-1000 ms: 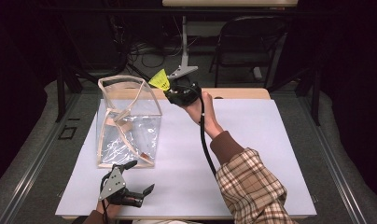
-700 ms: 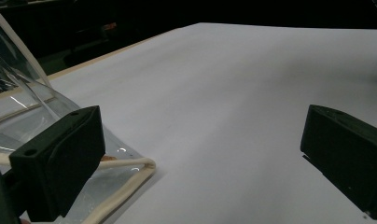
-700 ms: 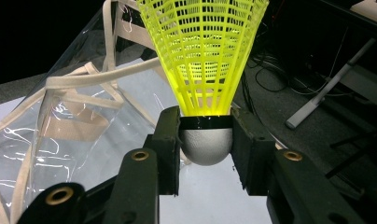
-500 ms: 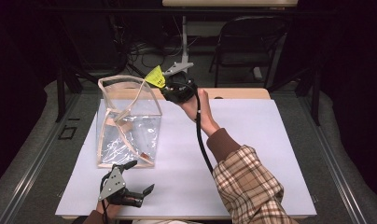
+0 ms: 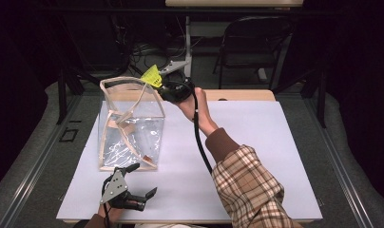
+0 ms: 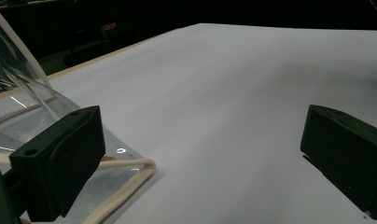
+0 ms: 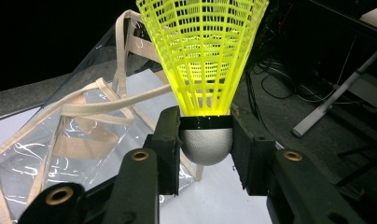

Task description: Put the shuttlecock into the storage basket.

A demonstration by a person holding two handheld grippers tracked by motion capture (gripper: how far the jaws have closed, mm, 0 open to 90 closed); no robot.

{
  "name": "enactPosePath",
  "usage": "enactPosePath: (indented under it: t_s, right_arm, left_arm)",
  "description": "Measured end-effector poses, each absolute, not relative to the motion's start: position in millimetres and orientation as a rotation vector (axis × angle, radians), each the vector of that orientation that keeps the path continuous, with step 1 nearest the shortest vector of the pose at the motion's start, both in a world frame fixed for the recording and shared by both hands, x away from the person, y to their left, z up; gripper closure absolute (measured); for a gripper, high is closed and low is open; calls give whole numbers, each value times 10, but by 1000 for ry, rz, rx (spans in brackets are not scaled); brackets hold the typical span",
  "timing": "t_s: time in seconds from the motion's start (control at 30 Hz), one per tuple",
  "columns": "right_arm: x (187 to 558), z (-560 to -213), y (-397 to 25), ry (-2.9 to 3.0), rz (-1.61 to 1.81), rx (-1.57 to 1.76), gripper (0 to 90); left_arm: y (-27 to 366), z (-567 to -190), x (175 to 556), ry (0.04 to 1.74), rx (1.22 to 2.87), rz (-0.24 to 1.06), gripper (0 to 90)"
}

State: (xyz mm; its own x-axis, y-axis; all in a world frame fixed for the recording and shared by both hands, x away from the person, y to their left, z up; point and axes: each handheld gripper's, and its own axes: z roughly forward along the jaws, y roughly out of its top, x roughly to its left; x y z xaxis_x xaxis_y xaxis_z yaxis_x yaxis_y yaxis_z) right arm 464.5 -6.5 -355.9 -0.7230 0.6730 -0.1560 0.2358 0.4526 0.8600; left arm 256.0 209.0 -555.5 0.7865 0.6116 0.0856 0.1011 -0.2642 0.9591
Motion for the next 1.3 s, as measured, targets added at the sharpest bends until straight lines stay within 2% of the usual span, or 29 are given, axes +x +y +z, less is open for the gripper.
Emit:
enactPosePath:
  t_s: [1.3]
  right_arm:
    - [4863,-3592,264,2267,1228,762,649]
  left_arm:
    - [2100,-5551,2560,555,1788,529,0]
